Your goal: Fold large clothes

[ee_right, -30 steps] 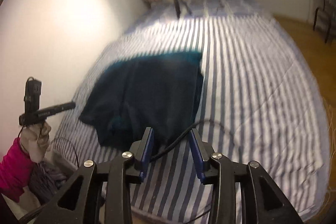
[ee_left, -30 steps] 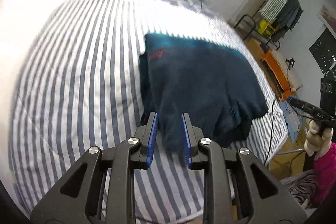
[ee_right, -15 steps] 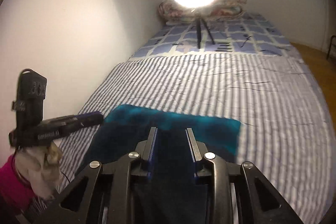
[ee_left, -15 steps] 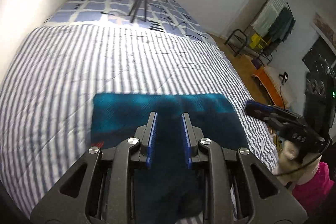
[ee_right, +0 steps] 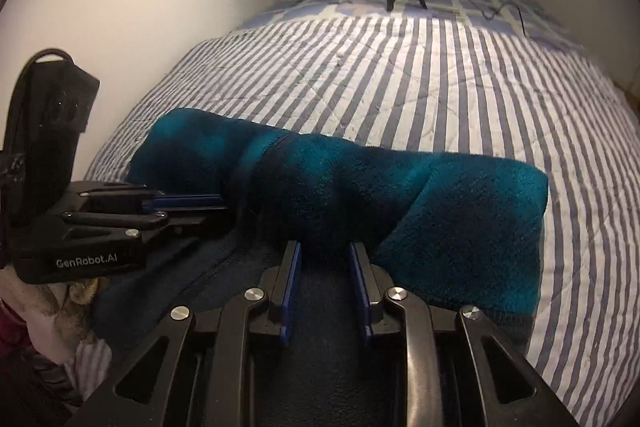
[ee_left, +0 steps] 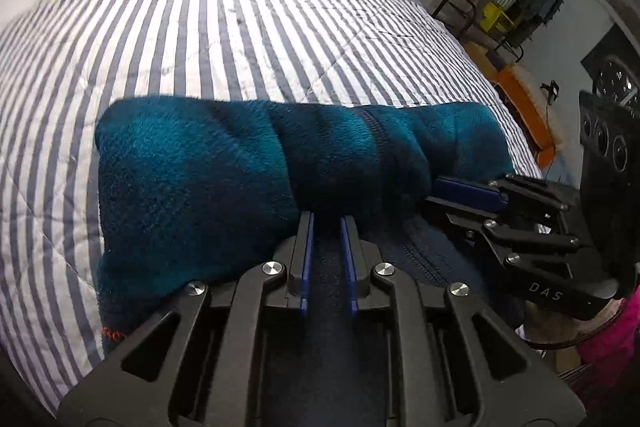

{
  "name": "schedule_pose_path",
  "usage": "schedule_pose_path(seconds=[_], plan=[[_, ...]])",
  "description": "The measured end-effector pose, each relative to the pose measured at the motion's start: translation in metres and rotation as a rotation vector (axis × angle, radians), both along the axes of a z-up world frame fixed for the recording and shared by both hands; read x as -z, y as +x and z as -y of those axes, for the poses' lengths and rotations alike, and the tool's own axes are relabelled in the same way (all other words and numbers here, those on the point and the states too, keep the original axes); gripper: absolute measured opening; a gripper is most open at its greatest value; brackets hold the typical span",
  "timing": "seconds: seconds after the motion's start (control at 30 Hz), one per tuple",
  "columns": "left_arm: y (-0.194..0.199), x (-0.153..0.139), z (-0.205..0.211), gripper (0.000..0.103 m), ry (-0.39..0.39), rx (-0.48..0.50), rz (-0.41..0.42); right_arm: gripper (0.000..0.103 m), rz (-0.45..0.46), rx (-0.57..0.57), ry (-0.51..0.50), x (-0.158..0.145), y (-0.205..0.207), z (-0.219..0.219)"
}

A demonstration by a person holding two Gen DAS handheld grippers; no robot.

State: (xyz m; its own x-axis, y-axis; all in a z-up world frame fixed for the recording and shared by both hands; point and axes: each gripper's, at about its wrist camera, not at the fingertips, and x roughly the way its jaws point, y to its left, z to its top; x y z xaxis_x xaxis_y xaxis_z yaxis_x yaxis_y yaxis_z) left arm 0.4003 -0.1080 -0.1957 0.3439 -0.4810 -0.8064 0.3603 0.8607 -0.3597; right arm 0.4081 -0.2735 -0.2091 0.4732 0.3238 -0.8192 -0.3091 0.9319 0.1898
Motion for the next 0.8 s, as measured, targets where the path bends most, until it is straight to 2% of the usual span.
schedule_pose_path(seconds=[0.13,0.27,0.37,0.43,0.57,0.63,0.7,0.8], plan=[[-0.013,-0.029,-0.015,0.016,-0.020,-0.037,0.010,0.023,-0.011,0.038,0.099,-0.033,-0.015,0.023],[-0.048,-0.054,-0.039,0.016,-0.023,-0.042,0.058,0.024,-0.011,0.016,0.060,-0.043,-0.052,0.039],[-0.073,-0.049,-0.049,0.016,-0.013,-0.017,0.026,0.024,-0.083,0.022,0.068,-0.028,-0.079,0.052],[-0.079,-0.039,-0.053,0.016,0.016,0.011,-0.007,0.024,-0.118,0.025,0.025,-0.013,-0.087,0.054],[-0.069,-0.008,-0.055,0.016,0.043,0.011,-0.085,0.024,-0.159,0.024,-0.002,0.011,-0.082,0.047],[-0.069,-0.003,-0.053,0.016,0.044,0.028,-0.074,0.024,-0.156,0.022,-0.033,0.008,-0.081,0.043],[-0.072,-0.011,-0.054,0.016,0.043,0.011,-0.072,0.024,-0.163,0.038,-0.036,-0.002,-0.084,0.043],[-0.088,-0.034,-0.060,0.016,0.035,-0.013,-0.036,0.025,-0.101,0.038,-0.008,-0.038,-0.105,0.045]])
